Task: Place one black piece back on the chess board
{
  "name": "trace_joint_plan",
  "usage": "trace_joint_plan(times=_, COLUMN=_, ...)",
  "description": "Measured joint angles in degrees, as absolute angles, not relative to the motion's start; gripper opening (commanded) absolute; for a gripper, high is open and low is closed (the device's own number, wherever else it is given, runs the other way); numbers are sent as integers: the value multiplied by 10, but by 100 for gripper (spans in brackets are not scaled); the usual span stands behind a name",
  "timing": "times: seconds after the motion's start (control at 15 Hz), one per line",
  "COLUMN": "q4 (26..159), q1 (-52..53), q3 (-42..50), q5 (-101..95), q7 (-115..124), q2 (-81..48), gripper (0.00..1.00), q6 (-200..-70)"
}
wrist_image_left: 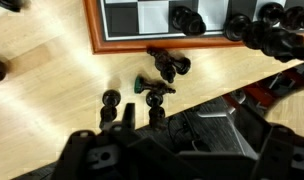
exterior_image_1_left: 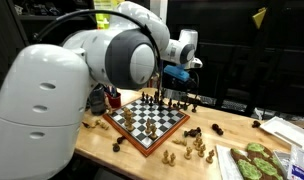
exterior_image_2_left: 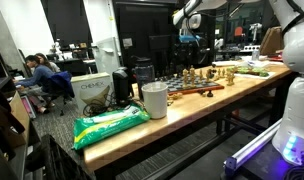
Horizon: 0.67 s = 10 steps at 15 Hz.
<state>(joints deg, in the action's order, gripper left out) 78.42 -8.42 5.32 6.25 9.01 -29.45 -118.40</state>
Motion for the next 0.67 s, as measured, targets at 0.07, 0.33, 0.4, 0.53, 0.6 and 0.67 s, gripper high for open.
trace_joint_plan(times=0.07, q4=776, q1=-89, q3=53, q5=68, q7=86, q2=-303, gripper=100, q6=-1178)
trace_joint_plan(times=0.33, q4=735, q1=-104, q3=50, q5=88, q7=69, q2=-340, gripper=100, q6=-1150)
trace_joint_plan(times=0.4, q4=724, q1=-106, q3=49, q5=92, q7=65, q2=-349, gripper=100, q6=-1141)
trace_joint_plan(times=0.53, q4=700, q1=-110, q3=47, q5=98, q7=60, q2=-367, gripper=100, q6=-1124)
trace_joint_plan(times=0.6, q4=688, q1=-112, q3=46, q5=100, q7=59, q2=-376, gripper=100, q6=-1115)
trace_joint_plan(times=0.67, q4=676, q1=-113, q3=46, q5=102, q7=59, q2=-385, gripper=100, q6=-1107)
